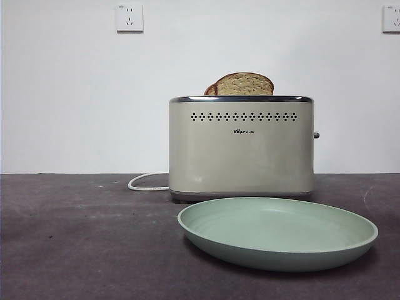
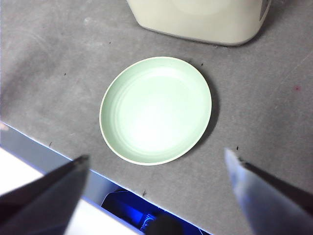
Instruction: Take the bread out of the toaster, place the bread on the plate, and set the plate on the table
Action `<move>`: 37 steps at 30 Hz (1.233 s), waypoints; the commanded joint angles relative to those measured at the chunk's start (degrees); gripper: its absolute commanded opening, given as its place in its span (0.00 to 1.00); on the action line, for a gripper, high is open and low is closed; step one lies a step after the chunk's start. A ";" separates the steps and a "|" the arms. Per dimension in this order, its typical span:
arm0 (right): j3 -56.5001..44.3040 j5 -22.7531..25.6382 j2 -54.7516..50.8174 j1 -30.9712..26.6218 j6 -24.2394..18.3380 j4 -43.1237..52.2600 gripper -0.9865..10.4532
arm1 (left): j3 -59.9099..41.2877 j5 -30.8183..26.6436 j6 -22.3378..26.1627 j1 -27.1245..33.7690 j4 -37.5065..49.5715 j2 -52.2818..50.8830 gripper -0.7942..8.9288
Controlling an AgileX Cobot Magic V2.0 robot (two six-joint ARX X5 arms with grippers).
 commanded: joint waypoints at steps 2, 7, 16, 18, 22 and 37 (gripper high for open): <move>-0.02 -0.04 0.02 0.13 0.46 0.28 0.61 | 0.28 3.39 1.29 -1.29 4.66 2.54 0.66; -0.02 -0.04 0.02 0.13 0.48 0.28 0.61 | 0.42 6.32 1.66 -4.79 16.06 13.40 0.66; -0.02 -0.04 1.25 0.13 0.42 0.31 0.61 | 5.05 2.56 2.23 -13.03 36.26 31.12 0.66; -0.02 -0.04 1.70 0.13 0.39 0.31 0.61 | 7.48 0.76 3.82 -14.69 38.14 35.28 0.66; -0.02 -0.02 2.51 0.13 0.39 0.33 0.61 | 13.11 -1.29 6.64 -17.97 41.13 44.28 0.66; -0.02 -0.02 3.78 0.13 0.39 0.35 0.61 | 31.65 -6.38 15.19 -26.32 48.19 71.58 0.66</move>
